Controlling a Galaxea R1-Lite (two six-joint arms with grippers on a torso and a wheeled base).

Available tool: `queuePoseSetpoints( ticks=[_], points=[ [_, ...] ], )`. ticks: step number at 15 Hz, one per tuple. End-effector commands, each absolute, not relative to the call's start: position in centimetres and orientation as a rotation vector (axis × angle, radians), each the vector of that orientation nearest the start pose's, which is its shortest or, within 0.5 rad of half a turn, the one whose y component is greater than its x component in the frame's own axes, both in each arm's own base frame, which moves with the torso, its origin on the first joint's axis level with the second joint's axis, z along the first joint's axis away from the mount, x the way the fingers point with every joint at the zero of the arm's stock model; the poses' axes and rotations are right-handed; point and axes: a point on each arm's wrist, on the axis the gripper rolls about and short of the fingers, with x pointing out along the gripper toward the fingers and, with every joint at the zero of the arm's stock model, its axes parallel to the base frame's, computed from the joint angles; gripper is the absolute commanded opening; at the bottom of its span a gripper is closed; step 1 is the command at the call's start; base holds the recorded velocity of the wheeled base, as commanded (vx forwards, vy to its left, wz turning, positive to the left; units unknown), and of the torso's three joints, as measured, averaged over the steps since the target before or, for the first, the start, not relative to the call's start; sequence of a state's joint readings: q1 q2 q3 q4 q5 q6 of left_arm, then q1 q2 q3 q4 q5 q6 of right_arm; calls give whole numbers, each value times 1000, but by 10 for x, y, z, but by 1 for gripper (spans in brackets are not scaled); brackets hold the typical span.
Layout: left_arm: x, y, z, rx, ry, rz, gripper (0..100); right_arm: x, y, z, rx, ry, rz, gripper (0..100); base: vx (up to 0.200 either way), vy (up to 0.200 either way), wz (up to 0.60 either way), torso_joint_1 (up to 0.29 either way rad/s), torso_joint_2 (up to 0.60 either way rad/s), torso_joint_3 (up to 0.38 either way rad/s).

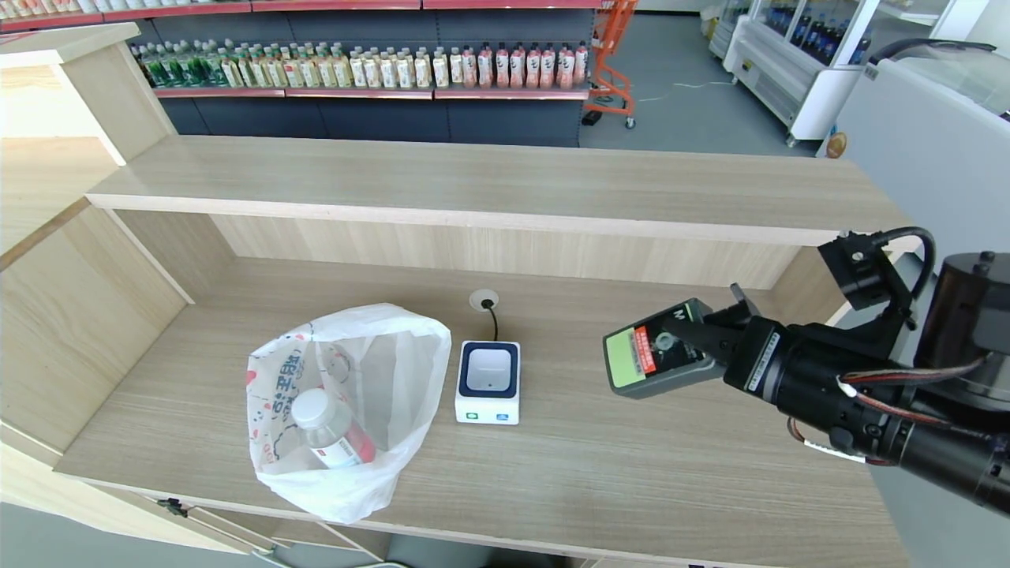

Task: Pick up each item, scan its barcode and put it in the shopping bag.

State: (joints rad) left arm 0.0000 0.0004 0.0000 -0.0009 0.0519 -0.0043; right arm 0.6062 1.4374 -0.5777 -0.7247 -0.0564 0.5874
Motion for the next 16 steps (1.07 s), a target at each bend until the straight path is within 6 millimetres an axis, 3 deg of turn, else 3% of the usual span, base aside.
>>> queuePoseSetpoints(
  ticks=[1,8,16],
  points=[
    [-23,1,76,-5,-2,52,100,194,131,198,531,293,484,0,0,0,0,0,0,0],
    [-23,1,75,-3,0,52,100,196,132,195,540,308,474,0,0,0,0,0,0,0],
    [-23,1,76,-6,-2,52,100,203,135,186,516,320,395,0,0,200,0,4,1,4]
  ],
)
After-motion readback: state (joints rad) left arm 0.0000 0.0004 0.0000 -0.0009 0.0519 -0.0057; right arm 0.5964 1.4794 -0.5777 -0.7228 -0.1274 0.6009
